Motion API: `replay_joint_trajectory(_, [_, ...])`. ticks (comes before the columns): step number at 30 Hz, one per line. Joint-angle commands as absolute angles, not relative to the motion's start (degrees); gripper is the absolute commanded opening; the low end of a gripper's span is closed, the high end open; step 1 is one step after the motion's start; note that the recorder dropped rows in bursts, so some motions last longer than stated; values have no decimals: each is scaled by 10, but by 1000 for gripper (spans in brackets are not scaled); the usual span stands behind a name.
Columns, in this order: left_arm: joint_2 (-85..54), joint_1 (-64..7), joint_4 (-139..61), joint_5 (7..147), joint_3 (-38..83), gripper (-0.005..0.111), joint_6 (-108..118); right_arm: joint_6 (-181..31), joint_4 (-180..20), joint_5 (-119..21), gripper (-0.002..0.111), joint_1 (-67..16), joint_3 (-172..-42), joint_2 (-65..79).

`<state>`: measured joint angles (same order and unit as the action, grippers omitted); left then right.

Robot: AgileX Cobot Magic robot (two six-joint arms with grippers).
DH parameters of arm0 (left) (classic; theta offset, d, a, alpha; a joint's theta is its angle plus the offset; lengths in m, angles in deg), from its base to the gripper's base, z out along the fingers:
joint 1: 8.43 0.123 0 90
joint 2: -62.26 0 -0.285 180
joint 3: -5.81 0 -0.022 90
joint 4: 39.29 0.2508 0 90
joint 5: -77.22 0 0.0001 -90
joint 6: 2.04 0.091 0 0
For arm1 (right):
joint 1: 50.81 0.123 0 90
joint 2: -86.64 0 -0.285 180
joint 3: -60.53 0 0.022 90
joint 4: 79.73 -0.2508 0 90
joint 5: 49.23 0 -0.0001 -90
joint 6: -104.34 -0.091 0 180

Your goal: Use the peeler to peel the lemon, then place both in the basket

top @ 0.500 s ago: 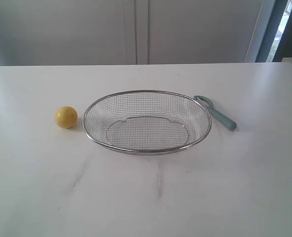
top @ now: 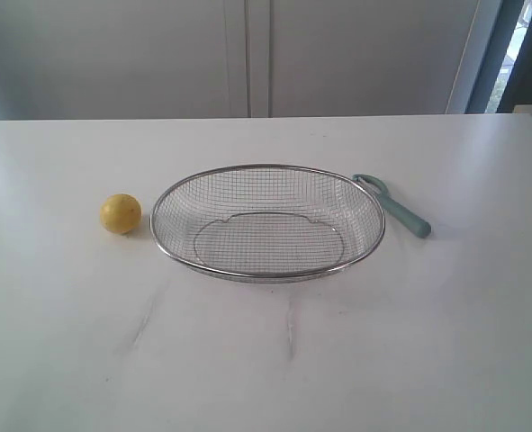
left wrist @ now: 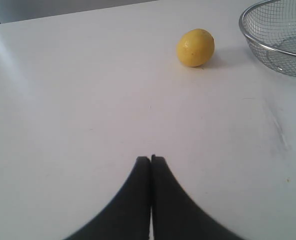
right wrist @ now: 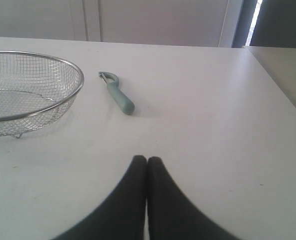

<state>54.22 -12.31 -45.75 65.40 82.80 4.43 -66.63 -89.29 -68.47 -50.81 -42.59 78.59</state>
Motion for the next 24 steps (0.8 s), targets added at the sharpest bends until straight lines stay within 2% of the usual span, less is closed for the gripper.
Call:
replay_joint_trajectory(1, [545,-126,-461,652,830,0,42,-666,-893,-685,0,-508,-423,789])
replay_joint_trajectory(16, [545,-126,-461,652,830,0,42,-682,-893,-674,0,-508,-423,789])
replay_joint_trajectory(24, [545,-126,-461,652,830,0,42,-681,-889,-515,0,-508,-423,789])
